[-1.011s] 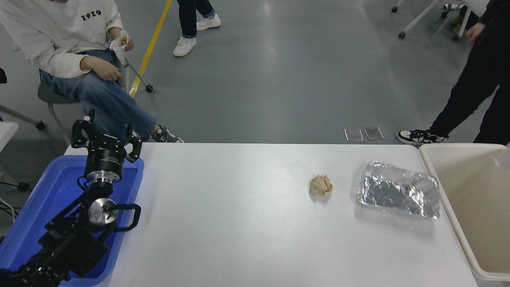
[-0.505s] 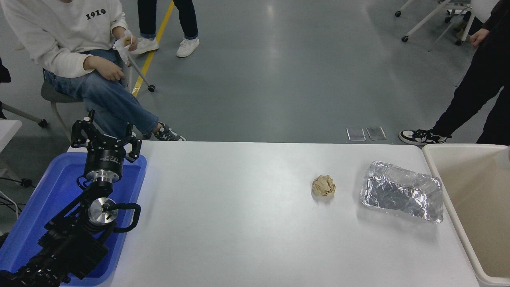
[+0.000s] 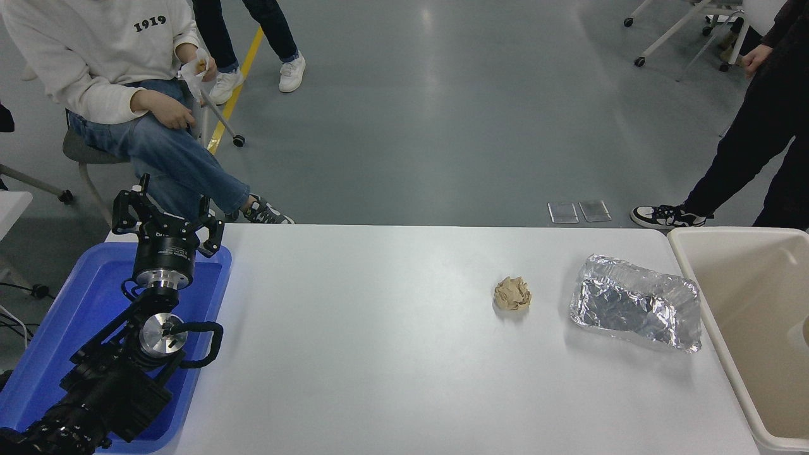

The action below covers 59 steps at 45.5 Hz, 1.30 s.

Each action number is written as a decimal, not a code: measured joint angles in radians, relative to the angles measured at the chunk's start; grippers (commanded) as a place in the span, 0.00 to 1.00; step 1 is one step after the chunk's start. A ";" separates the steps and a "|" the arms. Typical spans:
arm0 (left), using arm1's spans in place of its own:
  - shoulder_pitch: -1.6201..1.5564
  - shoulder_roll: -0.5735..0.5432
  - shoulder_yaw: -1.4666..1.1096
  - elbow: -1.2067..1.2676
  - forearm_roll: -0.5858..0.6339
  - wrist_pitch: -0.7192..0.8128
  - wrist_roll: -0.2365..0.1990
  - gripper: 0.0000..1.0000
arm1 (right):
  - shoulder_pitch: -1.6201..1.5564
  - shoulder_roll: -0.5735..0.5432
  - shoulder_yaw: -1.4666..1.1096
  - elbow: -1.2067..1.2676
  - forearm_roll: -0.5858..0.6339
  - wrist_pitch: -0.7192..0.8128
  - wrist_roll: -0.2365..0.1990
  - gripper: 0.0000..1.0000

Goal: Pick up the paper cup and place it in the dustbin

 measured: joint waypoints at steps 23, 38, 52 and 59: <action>0.000 0.000 0.000 0.000 0.000 0.000 0.000 0.99 | -0.021 0.016 0.069 -0.024 0.034 -0.032 -0.005 1.00; 0.000 0.000 0.000 0.000 0.000 0.000 0.000 0.99 | -0.017 0.013 0.176 -0.017 0.058 -0.034 -0.004 1.00; 0.000 0.000 0.000 0.000 0.000 0.000 0.000 0.99 | -0.010 -0.001 0.474 0.050 0.237 -0.030 0.000 1.00; 0.000 0.000 0.000 0.000 0.000 0.000 0.000 0.99 | 0.002 -0.065 0.579 0.178 0.329 -0.025 -0.001 1.00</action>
